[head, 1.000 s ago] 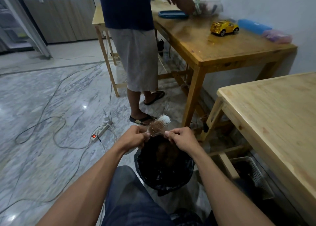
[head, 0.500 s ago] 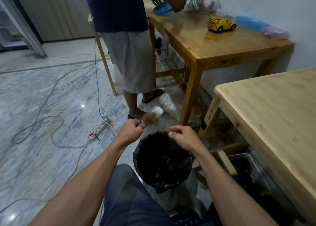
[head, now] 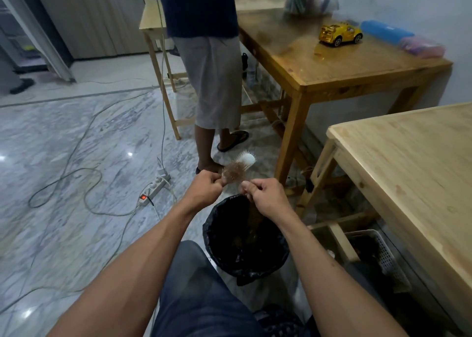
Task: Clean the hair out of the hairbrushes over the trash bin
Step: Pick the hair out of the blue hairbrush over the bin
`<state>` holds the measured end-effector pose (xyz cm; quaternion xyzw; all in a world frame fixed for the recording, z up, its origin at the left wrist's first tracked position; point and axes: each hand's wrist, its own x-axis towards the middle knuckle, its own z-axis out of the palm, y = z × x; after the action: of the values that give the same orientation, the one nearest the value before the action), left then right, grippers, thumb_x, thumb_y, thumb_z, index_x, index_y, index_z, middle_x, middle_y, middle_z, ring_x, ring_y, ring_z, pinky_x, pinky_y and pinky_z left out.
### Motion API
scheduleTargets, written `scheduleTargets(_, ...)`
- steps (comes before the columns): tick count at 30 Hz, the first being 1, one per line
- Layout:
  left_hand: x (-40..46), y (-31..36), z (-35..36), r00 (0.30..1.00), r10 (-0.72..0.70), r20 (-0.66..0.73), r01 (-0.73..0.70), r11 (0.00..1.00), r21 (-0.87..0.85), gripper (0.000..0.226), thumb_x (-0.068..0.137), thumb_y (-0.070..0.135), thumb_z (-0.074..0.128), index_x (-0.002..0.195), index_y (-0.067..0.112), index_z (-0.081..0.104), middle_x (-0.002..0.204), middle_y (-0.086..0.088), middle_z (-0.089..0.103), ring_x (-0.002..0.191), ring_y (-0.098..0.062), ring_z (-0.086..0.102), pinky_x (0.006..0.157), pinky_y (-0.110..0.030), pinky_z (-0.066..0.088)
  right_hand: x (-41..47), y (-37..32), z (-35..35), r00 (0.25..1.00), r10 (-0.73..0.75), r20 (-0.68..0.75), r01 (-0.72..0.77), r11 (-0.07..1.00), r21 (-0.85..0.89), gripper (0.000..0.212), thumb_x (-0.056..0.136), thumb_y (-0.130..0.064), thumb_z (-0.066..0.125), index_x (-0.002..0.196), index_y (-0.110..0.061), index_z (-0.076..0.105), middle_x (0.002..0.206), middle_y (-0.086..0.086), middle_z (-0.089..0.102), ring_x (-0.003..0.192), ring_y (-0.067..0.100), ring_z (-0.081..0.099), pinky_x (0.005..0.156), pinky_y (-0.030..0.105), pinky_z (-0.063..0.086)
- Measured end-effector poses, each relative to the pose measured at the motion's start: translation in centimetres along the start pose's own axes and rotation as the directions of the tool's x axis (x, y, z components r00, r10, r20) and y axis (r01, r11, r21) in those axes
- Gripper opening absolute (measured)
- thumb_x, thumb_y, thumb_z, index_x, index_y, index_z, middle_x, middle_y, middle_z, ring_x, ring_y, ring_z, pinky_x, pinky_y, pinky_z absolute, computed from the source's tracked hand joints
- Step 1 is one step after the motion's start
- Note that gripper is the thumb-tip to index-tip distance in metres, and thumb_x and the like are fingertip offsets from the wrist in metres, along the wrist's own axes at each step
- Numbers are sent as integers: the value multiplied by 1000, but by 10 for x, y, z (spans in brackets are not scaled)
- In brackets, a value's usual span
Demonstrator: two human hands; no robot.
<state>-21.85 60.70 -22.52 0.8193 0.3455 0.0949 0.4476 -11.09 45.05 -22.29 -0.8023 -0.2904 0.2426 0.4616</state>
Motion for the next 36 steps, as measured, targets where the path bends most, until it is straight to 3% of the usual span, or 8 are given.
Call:
scheduleTargets(6, -1, 2, -2, 993, -110, 39, 115, 973, -202, 21, 98, 15, 54, 80, 7, 62, 63, -11, 43, 45, -17, 31, 43, -24, 24, -11, 9, -12, 999, 54, -3, -54, 998, -10, 32, 99, -38, 63, 78, -19, 79, 65, -10, 67, 63, 6, 59, 67, 29, 46)
scheduleTargets(8, 1, 6, 0, 998, -57, 34, 60, 993, -99, 27, 99, 18, 55, 74, 8, 59, 59, -8, 42, 45, -17, 33, 43, -23, 26, -10, 8, -12, 994, 80, 72, -78, 997, -24, 23, 100, -35, 61, 104, -22, 80, 96, -7, 76, 91, 9, 69, 85, 32, 53)
scheduleTargets(12, 0, 12, -1, 999, 51, 6, -52, 989, 136, 44, 99, 17, 55, 58, 8, 42, 48, 1, 38, 44, -14, 34, 45, -27, 27, -5, 2, -17, 970, 190, 155, -196, 980, 26, 75, 89, -45, 62, 156, -19, 41, 158, 2, 46, 143, 23, 44, 106, 37, 38)
scheduleTargets(16, -6, 22, 2, 991, 130, -21, -122, 967, 225, 44, 98, 16, 54, 55, 14, 47, 48, 3, 43, 46, -12, 40, 47, -30, 27, -3, -10, -13, 980, 177, 91, -187, 974, 124, 73, 82, -74, 61, 133, -22, 67, 131, -5, 70, 120, 16, 64, 105, 39, 49)
scheduleTargets(19, -2, 18, 1, 996, 75, -39, -67, 981, 180, 38, 96, 16, 55, 60, 2, 52, 49, 0, 44, 45, -15, 39, 47, -30, 28, 2, -3, -2, 992, 123, -4, -122, 992, 38, 34, 93, -50, 67, 83, -21, 80, 77, -8, 77, 79, 11, 70, 81, 35, 57)
scheduleTargets(22, 4, 4, -4, 995, -69, -65, 67, 997, -31, 38, 94, 18, 55, 68, -9, 53, 53, -6, 41, 48, -20, 35, 48, -31, 29, -1, -3, -2, 997, 64, -39, -65, 998, -27, 29, 95, -38, 70, 69, -25, 76, 62, -12, 71, 69, 8, 67, 68, 27, 50)
scheduleTargets(32, 15, 4, -6, 944, -294, -150, 245, 928, -280, 30, 89, 4, 49, 59, 6, 46, 57, -11, 46, 43, -20, 38, 42, -26, 28, -19, 7, -23, 996, 80, 38, -77, 994, -82, 22, 95, -34, 72, 86, -19, 85, 77, -6, 80, 86, 8, 74, 77, 27, 55)
scheduleTargets(36, 13, 10, -2, 985, -143, -94, 140, 989, -41, 37, 92, 13, 53, 56, 10, 44, 53, -9, 42, 42, -21, 36, 47, -28, 29, -13, 9, -32, 951, 213, 224, -191, 975, -117, 48, 91, -25, 68, 139, -23, 64, 138, 1, 66, 131, 21, 57, 103, 35, 48)
